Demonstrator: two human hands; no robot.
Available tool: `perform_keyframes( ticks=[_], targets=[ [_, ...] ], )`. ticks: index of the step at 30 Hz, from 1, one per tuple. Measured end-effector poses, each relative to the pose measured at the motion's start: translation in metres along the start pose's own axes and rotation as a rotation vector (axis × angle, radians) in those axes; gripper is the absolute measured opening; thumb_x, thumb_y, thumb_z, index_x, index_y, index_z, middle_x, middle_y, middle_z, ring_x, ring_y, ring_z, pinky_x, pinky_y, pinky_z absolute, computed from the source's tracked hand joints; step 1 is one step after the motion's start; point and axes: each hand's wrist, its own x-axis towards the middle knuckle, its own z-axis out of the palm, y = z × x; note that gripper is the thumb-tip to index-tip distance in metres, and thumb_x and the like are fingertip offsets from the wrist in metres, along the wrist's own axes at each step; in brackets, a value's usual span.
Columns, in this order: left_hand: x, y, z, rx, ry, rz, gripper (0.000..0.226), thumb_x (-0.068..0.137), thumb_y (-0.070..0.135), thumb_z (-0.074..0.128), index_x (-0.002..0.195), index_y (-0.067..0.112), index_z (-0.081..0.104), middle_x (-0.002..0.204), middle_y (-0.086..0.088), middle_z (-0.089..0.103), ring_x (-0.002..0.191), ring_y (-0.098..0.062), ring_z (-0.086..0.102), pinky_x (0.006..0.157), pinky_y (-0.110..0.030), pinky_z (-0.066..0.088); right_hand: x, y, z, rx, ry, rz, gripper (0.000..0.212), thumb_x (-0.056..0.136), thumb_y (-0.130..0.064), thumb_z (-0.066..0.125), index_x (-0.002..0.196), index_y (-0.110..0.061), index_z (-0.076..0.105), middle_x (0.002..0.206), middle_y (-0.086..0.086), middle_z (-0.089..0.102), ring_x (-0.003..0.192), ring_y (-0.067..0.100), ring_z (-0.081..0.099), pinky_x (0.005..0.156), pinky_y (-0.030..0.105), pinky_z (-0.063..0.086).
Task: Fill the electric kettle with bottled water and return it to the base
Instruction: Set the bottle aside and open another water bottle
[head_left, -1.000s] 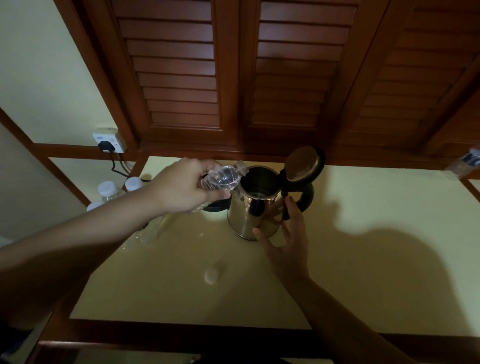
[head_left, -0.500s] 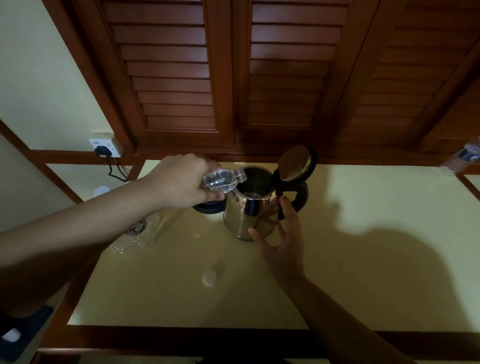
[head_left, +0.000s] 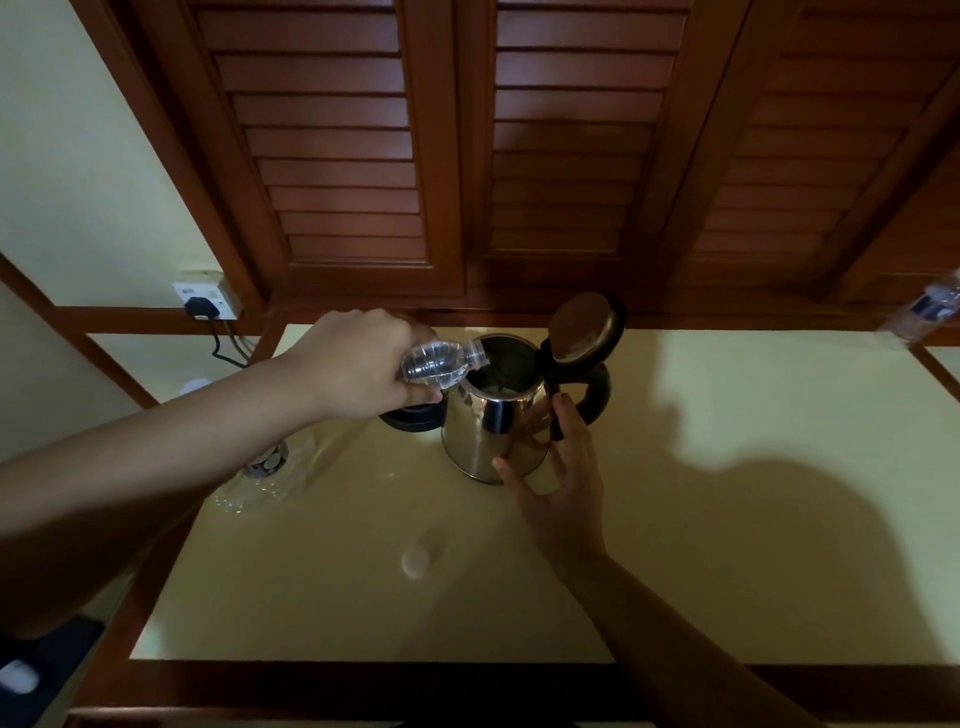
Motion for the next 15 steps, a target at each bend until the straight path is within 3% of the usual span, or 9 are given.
perform_keyframes(
  ticks=[7,12,15],
  targets=[
    [0.0012,-0.0004,-0.0020,0.041,-0.022,-0.004,0.052,0.086,0.069,0.064,0.128,0.039,0.063,0.096,0.008,0.070,0.096,-0.023,0.070,0.070,-0.031,0.041,0.0007,-0.0013,0.0007,0.012,-0.007,0.028,0.102,0.082,-0.025,0.091,0.164,-0.027,0.032,0.167,-0.006,0.037,0.156,0.012,0.035,0.116,0.056,0.047],
    [0.0038,-0.0032,-0.0021,0.076,-0.061,0.007,0.051,0.085,0.071,0.063,0.123,0.036,0.064,0.076,0.016,0.050,0.087,-0.020,0.068,0.069,-0.031,0.049,0.0025,0.0011,0.0008,0.002,-0.009,0.007,0.102,0.082,-0.024,0.091,0.165,-0.025,0.031,0.167,-0.004,0.037,0.156,0.016,0.035,0.115,0.057,0.048],
    [0.0052,-0.0025,-0.0030,0.097,-0.073,0.003,0.052,0.086,0.071,0.062,0.124,0.036,0.064,0.071,0.018,0.044,0.085,-0.020,0.067,0.065,-0.030,0.042,0.0020,0.0005,0.0011,0.004,-0.012,0.018,0.101,0.082,-0.026,0.090,0.164,-0.027,0.031,0.167,-0.007,0.036,0.156,0.014,0.034,0.116,0.056,0.046]
  ],
)
